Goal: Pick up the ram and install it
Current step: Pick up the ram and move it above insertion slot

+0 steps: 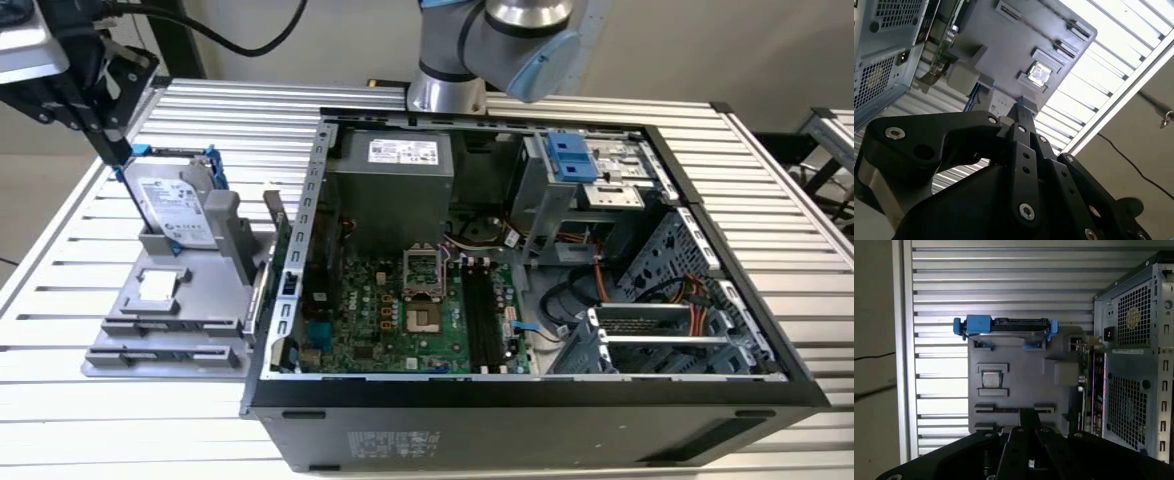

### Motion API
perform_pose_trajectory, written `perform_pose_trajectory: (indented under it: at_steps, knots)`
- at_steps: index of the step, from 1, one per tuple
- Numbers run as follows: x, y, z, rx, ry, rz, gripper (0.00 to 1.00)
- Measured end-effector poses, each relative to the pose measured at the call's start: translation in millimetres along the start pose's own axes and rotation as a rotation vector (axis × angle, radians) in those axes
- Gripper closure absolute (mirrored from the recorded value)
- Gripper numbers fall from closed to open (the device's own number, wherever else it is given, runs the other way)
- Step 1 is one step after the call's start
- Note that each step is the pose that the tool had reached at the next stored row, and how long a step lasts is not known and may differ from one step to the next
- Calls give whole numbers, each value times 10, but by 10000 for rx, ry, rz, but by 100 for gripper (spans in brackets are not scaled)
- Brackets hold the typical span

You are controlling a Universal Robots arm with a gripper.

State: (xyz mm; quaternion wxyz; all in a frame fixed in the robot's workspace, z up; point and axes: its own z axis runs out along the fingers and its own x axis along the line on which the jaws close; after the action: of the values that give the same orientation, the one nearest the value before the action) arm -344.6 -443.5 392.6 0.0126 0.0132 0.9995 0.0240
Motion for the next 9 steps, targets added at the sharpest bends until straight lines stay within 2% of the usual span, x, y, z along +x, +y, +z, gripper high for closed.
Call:
perform_pose_trajectory:
  at_steps: [9]
  knots:
    - [-6,-236,-11,0,0,0,100]
